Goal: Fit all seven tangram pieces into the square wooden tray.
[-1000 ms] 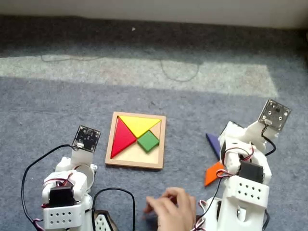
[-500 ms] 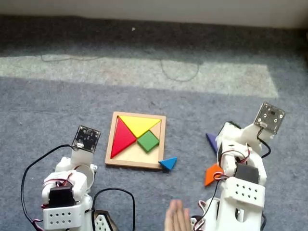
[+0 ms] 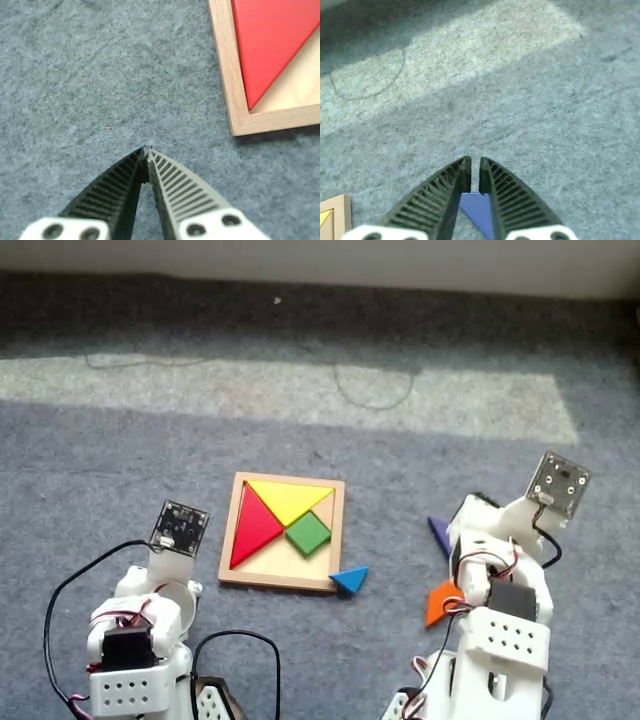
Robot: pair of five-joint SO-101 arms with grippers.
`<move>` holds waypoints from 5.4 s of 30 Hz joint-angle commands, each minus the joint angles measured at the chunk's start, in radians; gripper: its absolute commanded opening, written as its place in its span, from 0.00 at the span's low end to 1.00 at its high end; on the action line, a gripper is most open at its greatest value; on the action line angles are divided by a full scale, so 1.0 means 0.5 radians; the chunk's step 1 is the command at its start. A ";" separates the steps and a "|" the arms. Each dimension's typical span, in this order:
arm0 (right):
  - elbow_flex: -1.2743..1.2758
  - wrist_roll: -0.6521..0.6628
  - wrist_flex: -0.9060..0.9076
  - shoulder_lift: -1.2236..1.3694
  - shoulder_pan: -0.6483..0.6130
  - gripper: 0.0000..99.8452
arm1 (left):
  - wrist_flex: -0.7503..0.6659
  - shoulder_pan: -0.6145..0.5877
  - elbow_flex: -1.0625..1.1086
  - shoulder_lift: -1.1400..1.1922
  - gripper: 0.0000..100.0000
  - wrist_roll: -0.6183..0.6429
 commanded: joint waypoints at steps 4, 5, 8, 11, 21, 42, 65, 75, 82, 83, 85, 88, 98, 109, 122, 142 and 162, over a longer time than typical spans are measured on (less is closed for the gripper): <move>-0.241 0.126 0.391 -0.029 -0.192 0.05 | 0.018 -0.002 0.038 -0.005 0.01 -0.012; -0.287 0.157 0.468 -0.026 -0.259 0.05 | 0.018 -0.002 0.038 -0.005 0.01 -0.012; -0.410 0.233 0.667 -0.026 -0.508 0.05 | 0.018 -0.002 0.038 -0.005 0.01 -0.012; -0.505 0.288 0.827 -0.023 -0.729 0.05 | 0.018 -0.002 0.038 -0.005 0.01 -0.012; -0.806 0.282 1.208 -0.020 -1.324 0.05 | 0.018 -0.002 0.038 -0.005 0.01 -0.012; -0.925 -0.206 1.330 0.493 -1.585 0.12 | -0.046 -0.008 0.038 -0.005 0.01 -0.009; -0.990 -1.353 0.947 1.195 -1.594 0.34 | -0.359 -0.008 0.038 -0.005 0.01 -0.012; -0.999 -1.550 0.855 1.475 -1.702 0.36 | -0.359 -0.008 0.038 -0.005 0.01 -0.012; -0.993 -1.550 0.744 1.677 -1.689 0.35 | -0.359 -0.008 0.038 -0.005 0.01 -0.012; -0.993 -1.550 0.744 1.686 -1.689 0.34 | -0.359 -0.008 0.038 -0.005 0.01 -0.012; -0.990 -1.544 0.741 1.686 -1.686 0.31 | -0.359 -0.008 0.038 -0.005 0.01 -0.012; -0.990 -1.534 0.744 1.683 -1.686 0.25 | -0.359 -0.008 0.038 -0.005 0.01 -0.012; -1.008 -1.292 0.910 1.677 -1.521 0.18 | -0.359 -0.008 0.038 -0.005 0.01 -0.012; -1.174 -0.331 1.082 1.677 -1.042 0.17 | -0.359 -0.008 0.038 -0.005 0.01 -0.012; -1.293 -0.985 1.297 1.404 -1.582 0.18 | -0.359 -0.008 0.038 -0.005 0.01 -0.012; -0.836 -1.320 0.812 1.533 -1.527 0.18 | -0.359 -0.008 0.038 -0.005 0.01 -0.012; -0.769 -1.304 0.925 1.312 -1.631 0.18 | -0.362 -0.008 0.038 -0.005 0.01 -0.012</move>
